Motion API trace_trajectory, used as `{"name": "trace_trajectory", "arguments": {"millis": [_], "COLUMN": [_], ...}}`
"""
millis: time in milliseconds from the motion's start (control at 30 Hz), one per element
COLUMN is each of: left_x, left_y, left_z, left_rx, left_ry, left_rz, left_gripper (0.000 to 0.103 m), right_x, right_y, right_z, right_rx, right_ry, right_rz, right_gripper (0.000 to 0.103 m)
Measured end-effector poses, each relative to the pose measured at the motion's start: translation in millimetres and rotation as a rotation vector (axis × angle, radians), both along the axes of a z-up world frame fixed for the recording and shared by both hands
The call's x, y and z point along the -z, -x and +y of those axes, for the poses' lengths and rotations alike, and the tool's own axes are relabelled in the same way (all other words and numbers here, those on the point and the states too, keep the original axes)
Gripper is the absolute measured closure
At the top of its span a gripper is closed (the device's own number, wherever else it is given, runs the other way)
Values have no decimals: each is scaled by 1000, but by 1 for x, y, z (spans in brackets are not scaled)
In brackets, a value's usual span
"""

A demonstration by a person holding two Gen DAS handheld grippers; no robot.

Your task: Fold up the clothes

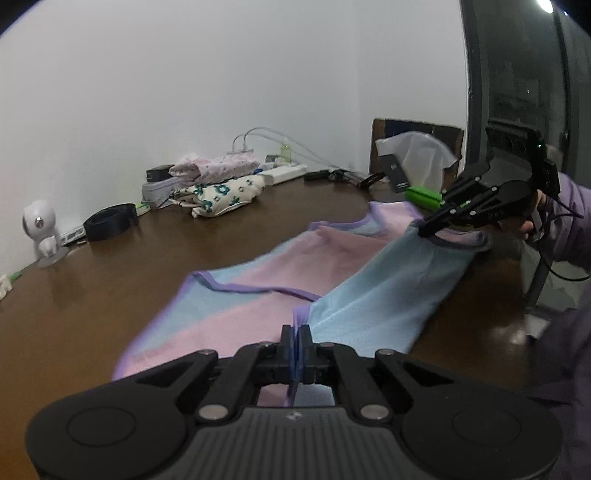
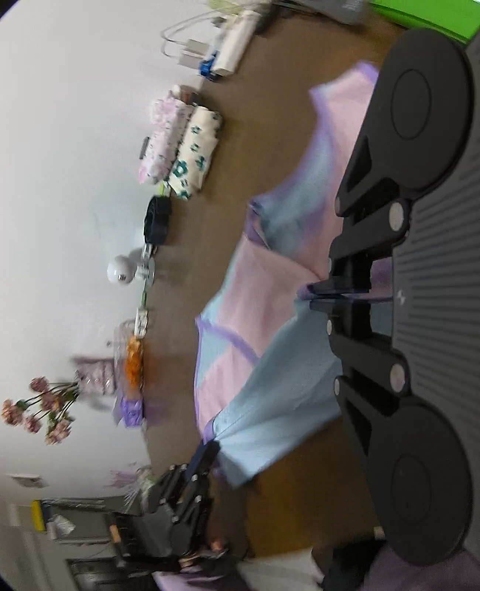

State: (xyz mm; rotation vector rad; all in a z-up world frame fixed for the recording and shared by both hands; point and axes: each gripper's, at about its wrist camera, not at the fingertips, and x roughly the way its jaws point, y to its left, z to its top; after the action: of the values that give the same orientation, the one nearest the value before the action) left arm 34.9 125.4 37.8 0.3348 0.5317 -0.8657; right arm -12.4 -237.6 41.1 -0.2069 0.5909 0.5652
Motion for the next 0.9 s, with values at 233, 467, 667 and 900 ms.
{"name": "trace_trajectory", "arguments": {"millis": [233,467,667,900], "left_x": [0,20,28,25], "left_y": [-4,26,30,41], "left_z": [36,49,55,61], "left_rx": [-111,-159,-196,-230], "left_ry": [47,29,29,11], "left_rz": [46,90,90,101], "left_gripper": [71,51,52,52], "right_x": [-18,-13,-10,-7], "right_y": [-8,68,58,-1], "right_z": [-22,-65,-80,-65], "right_rx": [85,-30,39,214], "right_ry": [78,171,161,443], "right_rz": [-73,42,81,14], "right_gripper": [57,43,103,76]}}
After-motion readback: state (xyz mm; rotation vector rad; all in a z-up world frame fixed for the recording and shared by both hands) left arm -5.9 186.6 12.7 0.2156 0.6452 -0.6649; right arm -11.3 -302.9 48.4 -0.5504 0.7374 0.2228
